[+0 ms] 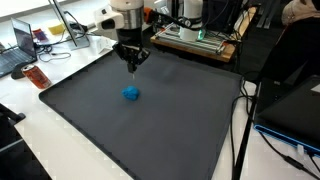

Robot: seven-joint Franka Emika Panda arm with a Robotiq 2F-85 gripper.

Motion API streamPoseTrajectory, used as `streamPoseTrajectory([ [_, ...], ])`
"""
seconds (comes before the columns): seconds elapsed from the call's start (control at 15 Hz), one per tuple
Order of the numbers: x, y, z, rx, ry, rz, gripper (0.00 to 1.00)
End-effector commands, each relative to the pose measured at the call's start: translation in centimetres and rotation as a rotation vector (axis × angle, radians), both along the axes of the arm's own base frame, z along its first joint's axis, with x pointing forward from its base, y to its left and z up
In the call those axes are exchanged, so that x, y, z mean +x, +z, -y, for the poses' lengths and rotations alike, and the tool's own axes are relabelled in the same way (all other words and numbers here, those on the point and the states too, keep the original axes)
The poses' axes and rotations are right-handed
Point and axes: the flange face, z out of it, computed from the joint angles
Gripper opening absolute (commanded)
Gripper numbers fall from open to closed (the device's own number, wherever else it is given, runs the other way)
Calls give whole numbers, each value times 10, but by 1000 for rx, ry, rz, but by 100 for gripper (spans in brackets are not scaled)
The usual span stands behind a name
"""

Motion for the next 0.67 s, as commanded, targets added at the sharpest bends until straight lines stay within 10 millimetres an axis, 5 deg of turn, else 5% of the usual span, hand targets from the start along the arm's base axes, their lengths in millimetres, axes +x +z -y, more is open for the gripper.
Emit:
streamPoseTrajectory([
  [0.0, -1, -11, 8, 37, 8, -1, 3],
  [0.6, 8, -41, 18, 32, -4, 45, 3],
])
